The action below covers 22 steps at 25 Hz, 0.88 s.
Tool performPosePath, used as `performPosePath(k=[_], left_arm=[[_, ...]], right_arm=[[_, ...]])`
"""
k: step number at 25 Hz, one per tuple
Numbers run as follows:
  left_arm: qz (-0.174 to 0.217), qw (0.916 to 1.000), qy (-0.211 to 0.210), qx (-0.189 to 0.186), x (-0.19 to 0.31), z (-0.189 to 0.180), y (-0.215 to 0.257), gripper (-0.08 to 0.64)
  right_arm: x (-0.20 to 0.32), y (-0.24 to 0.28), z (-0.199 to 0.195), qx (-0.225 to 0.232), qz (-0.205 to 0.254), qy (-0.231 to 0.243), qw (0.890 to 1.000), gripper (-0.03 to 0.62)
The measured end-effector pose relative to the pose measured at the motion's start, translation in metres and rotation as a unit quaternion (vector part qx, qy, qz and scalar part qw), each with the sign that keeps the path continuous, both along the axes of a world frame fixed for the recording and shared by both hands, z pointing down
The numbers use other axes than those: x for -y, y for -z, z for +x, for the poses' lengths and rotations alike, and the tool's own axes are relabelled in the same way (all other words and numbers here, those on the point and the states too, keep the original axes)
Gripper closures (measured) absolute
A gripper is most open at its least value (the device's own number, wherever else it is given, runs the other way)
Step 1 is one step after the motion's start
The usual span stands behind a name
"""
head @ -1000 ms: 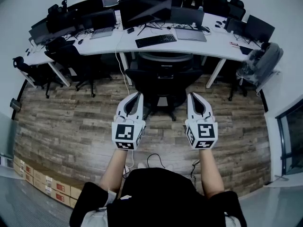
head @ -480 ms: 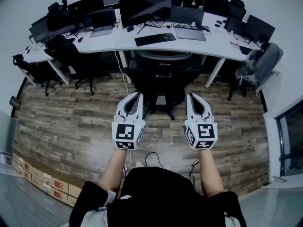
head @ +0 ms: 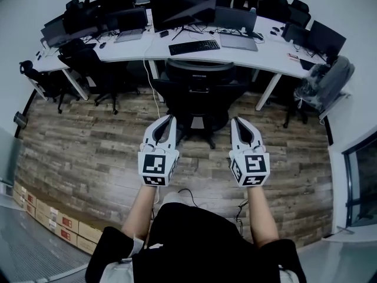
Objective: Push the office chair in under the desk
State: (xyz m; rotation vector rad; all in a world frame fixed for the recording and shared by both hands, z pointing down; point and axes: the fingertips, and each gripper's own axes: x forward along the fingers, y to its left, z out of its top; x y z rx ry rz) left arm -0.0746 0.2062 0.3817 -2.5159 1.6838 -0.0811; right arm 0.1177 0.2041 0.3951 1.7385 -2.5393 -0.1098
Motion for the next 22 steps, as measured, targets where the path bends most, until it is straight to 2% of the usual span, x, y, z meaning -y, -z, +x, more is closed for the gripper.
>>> performPosePath(k=[11,16,22], left_arm=[[-0.007,0.9997,0.019,0.012,0.013,0.002,-0.009,0.545],[0.003,0.9991,0.016,0.038,0.034,-0.001,-0.018,0.545],[0.0,0.9985,0.019,0.051,0.071,-0.005,-0.022,0.545]], right_arm=[[0.016,-0.012,-0.001,-0.023,-0.006,0.023,0.999,0.568],[0.037,-0.018,-0.004,-0.044,-0.006,0.028,0.999,0.566],[0.068,-0.026,-0.008,-0.071,-0.008,0.033,0.997,0.566]])
